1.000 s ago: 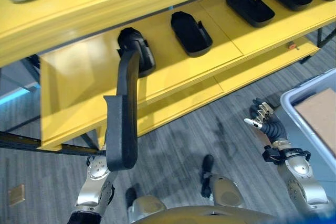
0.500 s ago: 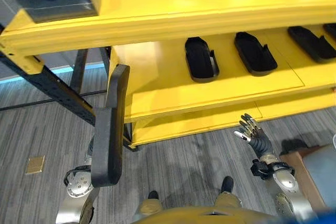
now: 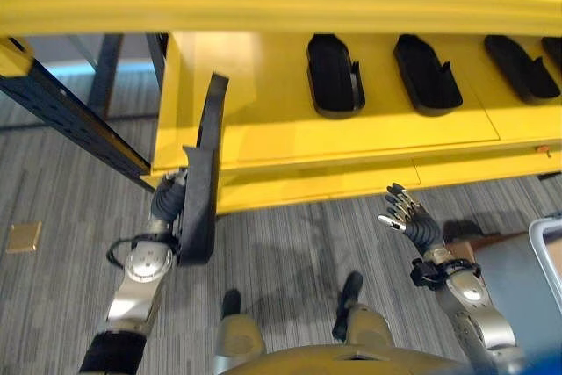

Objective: Move parts from the plastic box to the shelf.

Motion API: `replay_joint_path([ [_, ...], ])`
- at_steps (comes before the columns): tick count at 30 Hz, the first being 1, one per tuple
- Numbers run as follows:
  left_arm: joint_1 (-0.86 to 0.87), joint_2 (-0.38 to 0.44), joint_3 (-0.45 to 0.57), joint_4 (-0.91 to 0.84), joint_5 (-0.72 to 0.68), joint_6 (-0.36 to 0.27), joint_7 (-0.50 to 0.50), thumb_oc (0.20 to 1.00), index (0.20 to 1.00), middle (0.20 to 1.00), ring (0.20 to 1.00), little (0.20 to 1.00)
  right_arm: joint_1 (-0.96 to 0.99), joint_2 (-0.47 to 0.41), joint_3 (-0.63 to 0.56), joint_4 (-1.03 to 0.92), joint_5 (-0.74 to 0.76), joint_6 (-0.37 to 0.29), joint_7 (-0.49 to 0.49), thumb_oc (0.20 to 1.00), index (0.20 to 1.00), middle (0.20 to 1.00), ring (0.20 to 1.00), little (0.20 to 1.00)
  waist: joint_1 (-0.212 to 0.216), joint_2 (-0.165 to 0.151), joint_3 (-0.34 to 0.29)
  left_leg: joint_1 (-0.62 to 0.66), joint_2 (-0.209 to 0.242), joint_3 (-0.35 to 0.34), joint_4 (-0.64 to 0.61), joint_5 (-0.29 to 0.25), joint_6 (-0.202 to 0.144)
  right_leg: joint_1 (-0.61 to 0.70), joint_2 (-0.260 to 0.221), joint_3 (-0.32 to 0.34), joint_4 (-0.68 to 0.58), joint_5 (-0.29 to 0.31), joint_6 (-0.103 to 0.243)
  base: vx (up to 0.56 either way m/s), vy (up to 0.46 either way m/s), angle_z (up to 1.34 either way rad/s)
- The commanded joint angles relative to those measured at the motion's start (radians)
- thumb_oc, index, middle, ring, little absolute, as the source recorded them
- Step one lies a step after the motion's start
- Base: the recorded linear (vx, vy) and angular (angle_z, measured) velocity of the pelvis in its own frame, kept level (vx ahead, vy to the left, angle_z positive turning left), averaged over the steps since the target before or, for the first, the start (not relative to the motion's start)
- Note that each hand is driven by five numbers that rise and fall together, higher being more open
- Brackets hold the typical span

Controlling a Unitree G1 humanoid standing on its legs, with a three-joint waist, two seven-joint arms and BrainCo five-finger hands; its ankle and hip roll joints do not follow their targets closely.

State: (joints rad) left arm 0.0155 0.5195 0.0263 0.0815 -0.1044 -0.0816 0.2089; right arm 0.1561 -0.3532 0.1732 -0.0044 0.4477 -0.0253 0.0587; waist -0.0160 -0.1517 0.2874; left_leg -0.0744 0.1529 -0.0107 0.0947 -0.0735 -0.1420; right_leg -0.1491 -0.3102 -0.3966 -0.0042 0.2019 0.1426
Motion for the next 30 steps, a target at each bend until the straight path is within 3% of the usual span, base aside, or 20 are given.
replay_joint_path([
  [1, -0.052, 0.043, 0.052, -0.072, 0.064, -0.063, 0.086, 0.200, 0.200, 0.200, 0.200, 0.200, -0.015, -0.041, -0.015, -0.093, 0.017, -0.042, -0.008, 1.000, 1.000, 1.000, 1.000, 1.000, -0.007, 0.021, 0.024, -0.003, -0.001, 0.081, -0.054, 0.040, 0.057, 0.038, -0.049, 0.015, 0.128, -0.114, 0.062, -0.09, -0.015, -0.11],
  [8, -0.226, 0.056, 0.054, -0.034, 0.063, -0.083, 0.214, 0.200, 0.200, 0.200, 0.200, 0.200, -0.046, -0.064, 0.009, -0.103, 0.021, -0.060, -0.016, 1.000, 1.000, 1.000, 1.000, 1.000, -0.016, 0.016, 0.094, -0.046, 0.013, 0.104, -0.019, 0.037, 0.050, -0.034, -0.058, 0.029, 0.169, -0.121, 0.059, -0.06, -0.007, -0.16],
  [15, -0.403, 0.219, 0.068, 0.065, 0.144, -0.062, 0.314, 0.200, 0.200, 0.200, 0.200, 0.200, -0.048, -0.089, 0.012, -0.090, 0.028, -0.075, -0.012, 1.000, 1.000, 1.000, 1.000, 1.000, -0.037, 0.016, 0.123, -0.131, 0.017, 0.088, 0.060, 0.021, 0.043, -0.085, -0.067, 0.032, 0.201, -0.121, 0.058, -0.04, -0.011, 0.00],
  [22, -0.488, 0.331, 0.057, 0.152, 0.125, -0.051, 0.320, 0.200, 0.200, 0.200, 0.200, 0.200, -0.026, -0.102, 0.006, -0.081, 0.026, -0.076, 0.000, 1.000, 1.000, 1.000, 1.000, 1.000, -0.050, 0.022, 0.126, -0.177, 0.014, 0.075, 0.095, 0.017, 0.042, -0.105, -0.070, 0.031, 0.209, -0.115, 0.061, -0.01, 0.005, 0.02],
  [24, -0.563, 0.394, 0.009, 0.219, 0.106, -0.043, 0.309, 0.200, 0.200, 0.200, 0.200, 0.200, -0.019, -0.117, 0.013, -0.078, 0.026, -0.074, 0.010, 1.000, 1.000, 1.000, 1.000, 1.000, -0.059, 0.030, 0.120, -0.182, 0.016, 0.067, 0.106, -0.005, 0.036, -0.102, -0.064, 0.038, 0.221, -0.135, 0.072, 0.05, 0.012, 0.10],
  [30, -0.719, 0.466, -0.095, 0.367, 0.063, -0.026, 0.296, 0.200, 0.200, 0.200, 0.200, 0.200, -0.022, -0.129, 0.032, -0.075, 0.025, -0.074, 0.024, 1.000, 1.000, 1.000, 1.000, 1.000, -0.078, 0.028, 0.126, -0.230, 0.015, 0.064, 0.160, -0.020, 0.037, -0.130, -0.066, 0.047, 0.240, -0.134, 0.073, -0.02, 0.017, 0.02],
])
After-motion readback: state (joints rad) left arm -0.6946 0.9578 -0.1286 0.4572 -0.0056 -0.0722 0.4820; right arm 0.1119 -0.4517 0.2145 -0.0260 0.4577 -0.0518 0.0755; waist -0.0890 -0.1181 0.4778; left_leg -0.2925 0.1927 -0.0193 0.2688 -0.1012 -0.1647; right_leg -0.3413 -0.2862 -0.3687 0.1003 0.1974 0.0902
